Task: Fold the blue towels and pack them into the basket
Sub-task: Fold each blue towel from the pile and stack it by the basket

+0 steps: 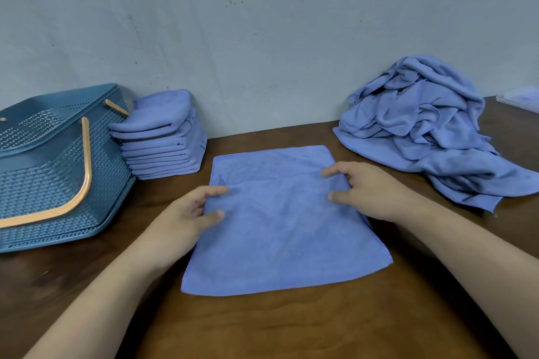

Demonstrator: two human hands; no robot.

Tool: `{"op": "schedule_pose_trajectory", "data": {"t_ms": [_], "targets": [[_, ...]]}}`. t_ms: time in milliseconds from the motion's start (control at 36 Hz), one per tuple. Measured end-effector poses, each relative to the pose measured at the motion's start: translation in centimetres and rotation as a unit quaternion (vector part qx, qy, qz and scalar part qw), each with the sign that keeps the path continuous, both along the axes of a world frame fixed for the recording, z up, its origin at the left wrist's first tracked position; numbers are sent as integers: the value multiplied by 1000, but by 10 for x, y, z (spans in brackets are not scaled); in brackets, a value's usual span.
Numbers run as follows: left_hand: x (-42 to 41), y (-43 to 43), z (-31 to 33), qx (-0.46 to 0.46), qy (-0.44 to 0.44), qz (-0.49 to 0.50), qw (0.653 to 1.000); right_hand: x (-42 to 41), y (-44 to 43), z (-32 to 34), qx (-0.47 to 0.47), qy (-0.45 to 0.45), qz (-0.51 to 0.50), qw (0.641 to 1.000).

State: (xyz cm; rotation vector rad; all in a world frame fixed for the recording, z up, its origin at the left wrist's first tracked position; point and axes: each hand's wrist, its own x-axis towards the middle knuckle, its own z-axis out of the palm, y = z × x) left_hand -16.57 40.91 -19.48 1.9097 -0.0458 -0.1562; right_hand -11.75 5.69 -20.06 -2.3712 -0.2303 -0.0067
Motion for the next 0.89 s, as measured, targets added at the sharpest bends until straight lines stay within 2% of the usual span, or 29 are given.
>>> {"op": "schedule_pose_trajectory", "data": {"t_ms": [167,250,333,444,556,583,611,667,722,806,889], "targets": [[-12,11,12,-28,94,-86,991,-6,-19,18,-46,94,79,991],[-12,17,14,-29,114,-89,989,-6,-22,18,-14,125,91,988],[-6,12,10,-44,96,-32,994,-1,-17,10,57,104,44,992],[1,2,0,-47,43,26,998,2,-15,5,81,78,14,994],[8,-4,-1,-179,-15,107,978,8,-14,6,169,10,-48,984],[12,-4,-1,-187,-34,119,974,12,-12,4,192,-10,-62,979],[16,-3,-3,-155,-61,125,978,16,-9,3,208,-24,-75,975],[25,0,-11,-14,-110,117,987,21,-2,-3,195,-36,-84,977],[28,1,-20,112,-128,75,983,23,2,-13,122,-40,-61,990],[29,1,-34,265,-159,3,951,20,3,-24,-26,-50,-20,998],[26,3,-42,338,-155,-28,928,17,1,-23,-68,-52,4,996]]}}
